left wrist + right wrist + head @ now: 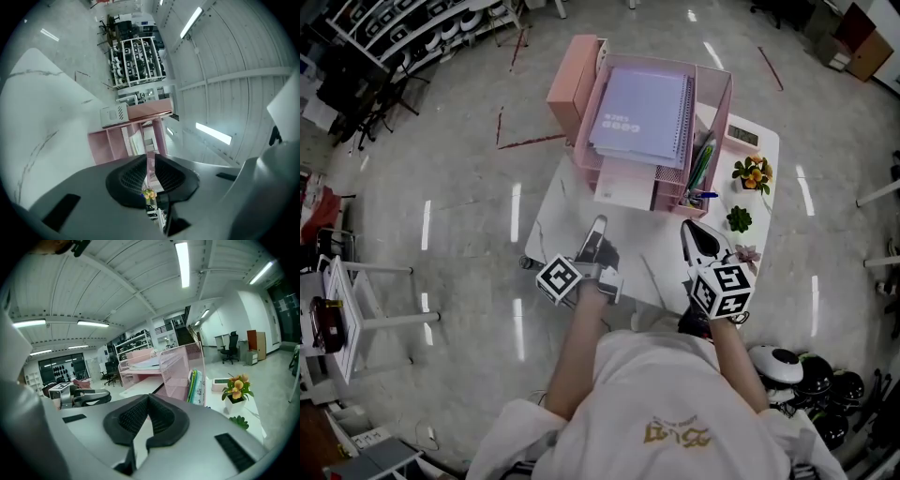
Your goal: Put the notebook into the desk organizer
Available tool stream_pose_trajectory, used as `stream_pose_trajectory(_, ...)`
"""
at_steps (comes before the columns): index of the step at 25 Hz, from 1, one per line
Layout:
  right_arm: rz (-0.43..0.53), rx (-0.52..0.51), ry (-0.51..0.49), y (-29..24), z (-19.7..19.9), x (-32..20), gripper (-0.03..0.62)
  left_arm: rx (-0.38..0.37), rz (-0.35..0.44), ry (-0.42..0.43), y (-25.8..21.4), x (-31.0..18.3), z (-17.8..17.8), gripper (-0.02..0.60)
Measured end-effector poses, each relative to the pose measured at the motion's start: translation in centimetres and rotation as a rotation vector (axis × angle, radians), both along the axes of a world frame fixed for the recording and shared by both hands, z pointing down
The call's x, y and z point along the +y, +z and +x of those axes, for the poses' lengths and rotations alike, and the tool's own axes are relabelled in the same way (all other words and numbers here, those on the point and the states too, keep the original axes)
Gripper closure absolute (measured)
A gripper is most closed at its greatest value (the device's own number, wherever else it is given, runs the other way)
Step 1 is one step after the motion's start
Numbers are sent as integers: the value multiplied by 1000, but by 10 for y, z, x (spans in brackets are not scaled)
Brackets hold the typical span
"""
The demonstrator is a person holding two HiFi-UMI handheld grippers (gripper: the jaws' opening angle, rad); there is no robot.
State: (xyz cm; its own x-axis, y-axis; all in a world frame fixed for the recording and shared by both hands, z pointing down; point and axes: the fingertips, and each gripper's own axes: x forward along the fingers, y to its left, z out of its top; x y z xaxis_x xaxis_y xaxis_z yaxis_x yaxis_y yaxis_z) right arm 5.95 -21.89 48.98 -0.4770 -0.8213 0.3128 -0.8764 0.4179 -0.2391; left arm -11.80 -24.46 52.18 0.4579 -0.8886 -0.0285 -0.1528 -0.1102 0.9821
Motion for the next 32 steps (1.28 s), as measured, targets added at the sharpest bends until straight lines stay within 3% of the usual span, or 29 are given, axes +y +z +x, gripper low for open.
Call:
stream_pose_trajectory(3, 25, -7, -10, -9, -7, 7, 585, -76, 60, 49, -18, 11, 6, 520)
stream_pose_trajectory(6, 49, -17, -18, -20, -13, 16, 585, -294, 112, 101, -27, 23, 9, 563)
stream_pose_trajectory(10, 82, -13, -20, -32, -17, 26, 585, -447, 187, 124, -44, 37, 10, 565)
stream_pose_trajectory(15, 107, -8, -3, -44, -15, 36, 585, -692, 264, 145, -55, 51, 12, 565)
stream_pose_trajectory(18, 116, -4, 3, -46, -14, 40, 585, -733, 279, 148, -58, 57, 12, 565)
stream_pose_trajectory(32, 125, -3, 22, -50, -2, 60, 585, -788, 297, 137, -65, 69, 18, 565)
